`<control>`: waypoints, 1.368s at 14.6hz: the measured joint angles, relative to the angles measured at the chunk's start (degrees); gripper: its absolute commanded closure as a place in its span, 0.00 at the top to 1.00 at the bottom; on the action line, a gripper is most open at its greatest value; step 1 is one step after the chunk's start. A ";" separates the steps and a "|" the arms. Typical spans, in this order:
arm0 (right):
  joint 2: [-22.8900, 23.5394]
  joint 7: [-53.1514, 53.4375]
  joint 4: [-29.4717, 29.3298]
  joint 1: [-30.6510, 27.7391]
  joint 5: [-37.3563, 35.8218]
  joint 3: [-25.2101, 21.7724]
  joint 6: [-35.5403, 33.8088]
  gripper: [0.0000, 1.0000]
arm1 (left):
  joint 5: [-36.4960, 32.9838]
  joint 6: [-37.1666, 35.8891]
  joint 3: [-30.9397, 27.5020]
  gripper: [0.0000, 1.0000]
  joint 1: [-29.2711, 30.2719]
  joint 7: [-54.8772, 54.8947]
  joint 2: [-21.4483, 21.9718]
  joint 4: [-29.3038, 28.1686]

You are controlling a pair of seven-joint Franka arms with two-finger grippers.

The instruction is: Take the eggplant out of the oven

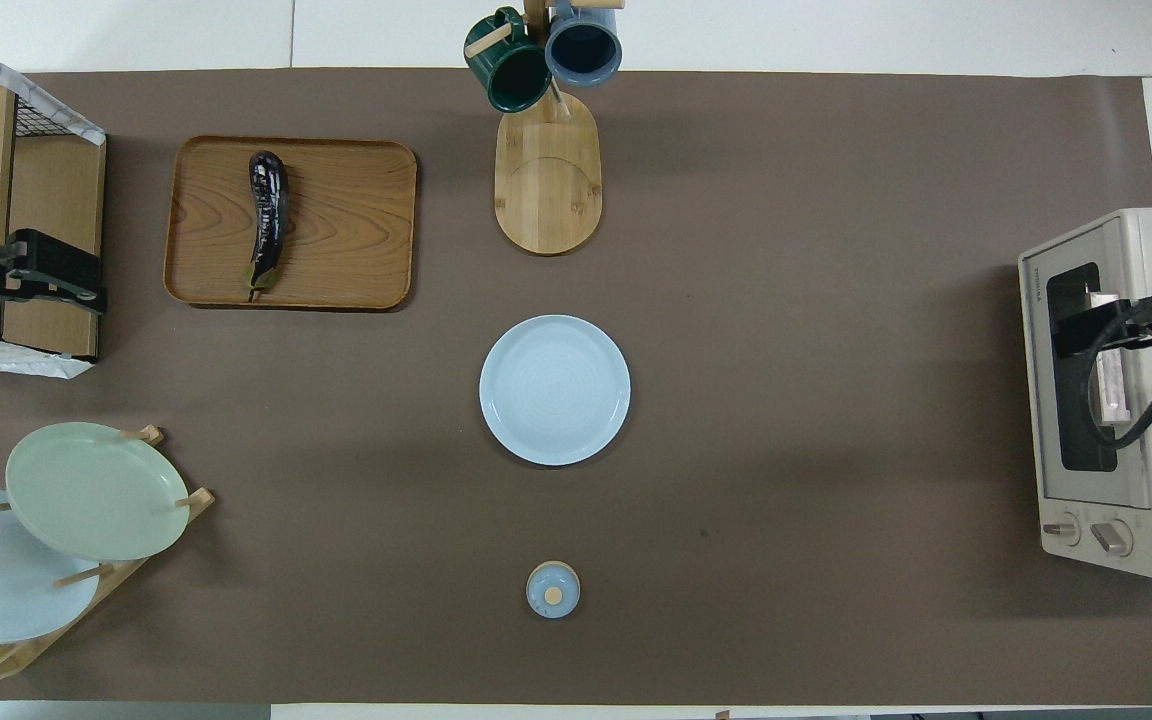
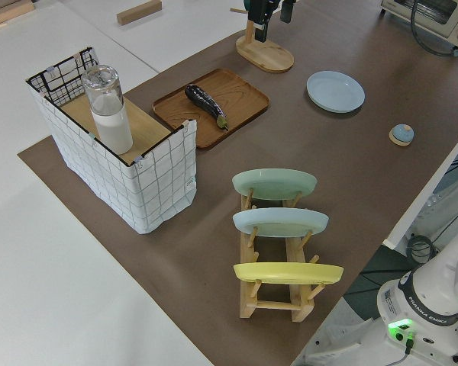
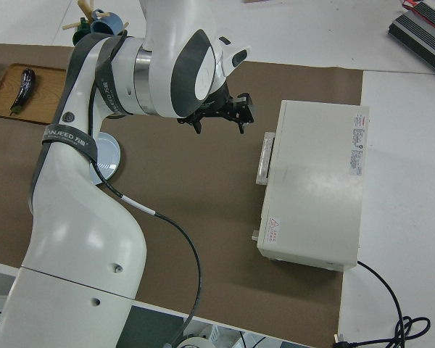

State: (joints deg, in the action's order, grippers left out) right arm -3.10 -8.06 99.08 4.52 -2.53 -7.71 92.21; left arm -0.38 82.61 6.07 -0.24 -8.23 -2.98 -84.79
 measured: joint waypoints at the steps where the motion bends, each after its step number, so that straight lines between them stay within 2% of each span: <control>1: 0.00 0.04 -0.01 0.00 0.34 -0.18 0.00 1.00 | 0.00 0.07 0.04 1.00 -0.04 0.00 0.29 -1.14; 11: -0.13 0.05 -0.02 0.00 0.64 -1.28 -0.12 1.00 | 0.00 6.00 0.24 1.00 -0.42 0.04 2.74 -5.52; 20: -0.19 0.05 -0.04 0.25 0.66 -1.26 -0.17 1.00 | 0.44 6.38 0.25 1.00 -0.76 1.12 3.08 -6.34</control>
State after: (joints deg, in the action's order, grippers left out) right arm -3.29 -8.01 99.05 4.77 -1.87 -8.97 92.04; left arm 0.06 88.99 6.31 -1.00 -7.11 0.10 -91.14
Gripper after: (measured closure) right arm 0.000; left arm 0.000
